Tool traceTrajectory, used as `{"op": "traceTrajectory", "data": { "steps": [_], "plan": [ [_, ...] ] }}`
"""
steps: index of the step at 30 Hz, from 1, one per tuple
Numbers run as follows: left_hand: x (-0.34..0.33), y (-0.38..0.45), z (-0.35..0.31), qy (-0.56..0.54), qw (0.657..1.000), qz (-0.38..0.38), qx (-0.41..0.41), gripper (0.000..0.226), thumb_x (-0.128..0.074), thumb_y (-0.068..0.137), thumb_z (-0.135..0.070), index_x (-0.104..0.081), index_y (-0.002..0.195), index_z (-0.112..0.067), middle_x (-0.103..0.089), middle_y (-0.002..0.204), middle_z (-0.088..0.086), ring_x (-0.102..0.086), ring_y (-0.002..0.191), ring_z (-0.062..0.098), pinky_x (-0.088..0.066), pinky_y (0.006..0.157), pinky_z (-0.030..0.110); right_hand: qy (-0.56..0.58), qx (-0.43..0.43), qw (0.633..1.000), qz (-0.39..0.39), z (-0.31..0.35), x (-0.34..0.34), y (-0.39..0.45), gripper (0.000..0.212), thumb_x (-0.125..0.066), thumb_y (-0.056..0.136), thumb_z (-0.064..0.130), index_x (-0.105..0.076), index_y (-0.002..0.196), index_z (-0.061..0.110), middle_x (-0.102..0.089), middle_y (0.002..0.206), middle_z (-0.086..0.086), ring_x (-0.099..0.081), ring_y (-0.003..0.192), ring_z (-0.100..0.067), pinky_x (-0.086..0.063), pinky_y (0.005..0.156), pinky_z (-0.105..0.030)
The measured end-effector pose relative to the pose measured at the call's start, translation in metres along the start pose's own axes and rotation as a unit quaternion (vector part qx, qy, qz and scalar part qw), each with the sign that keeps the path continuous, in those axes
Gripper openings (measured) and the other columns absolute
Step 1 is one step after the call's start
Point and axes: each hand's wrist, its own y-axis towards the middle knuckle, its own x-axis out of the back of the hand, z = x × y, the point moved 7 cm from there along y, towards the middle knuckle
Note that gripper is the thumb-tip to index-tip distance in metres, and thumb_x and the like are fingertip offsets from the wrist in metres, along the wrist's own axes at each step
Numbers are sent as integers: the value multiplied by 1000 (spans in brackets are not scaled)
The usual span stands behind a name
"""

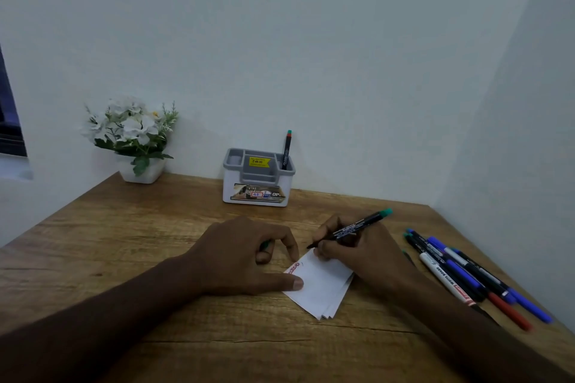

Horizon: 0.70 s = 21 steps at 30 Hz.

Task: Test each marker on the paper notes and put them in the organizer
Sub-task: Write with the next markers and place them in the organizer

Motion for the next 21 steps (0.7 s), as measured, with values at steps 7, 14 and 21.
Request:
{"op": "traceTrajectory", "data": {
  "steps": [7,14,21],
  "plan": [
    [-1,2,-3,-19,1000,8,-8,55,-51,69,-100,-60,108,-60,-61,71,-23,-58,71,-2,-31,54,21,-29,28,999,-37,1,-1,-5,15,-79,88,9,-80,81,23,-81,77,12,-74,70,1,-58,65,-16],
    [1,0,-2,-21,1000,11,-8,53,-53,70,-98,-60,107,-60,-60,66,-19,-57,67,-1,-32,54,23,-49,39,998,-28,0,-4,-3,12,-80,88,15,-81,82,25,-82,82,10,-75,73,-2,-58,66,-17],
    [1,-2,0,-21,1000,13,-7,51,-55,72,-96,-62,104,-58,-61,70,-20,-58,71,0,-33,55,22,-62,44,997,-14,0,-5,-3,12,-79,89,17,-81,81,26,-82,83,11,-74,75,0,-58,67,-16]
  ]
}}
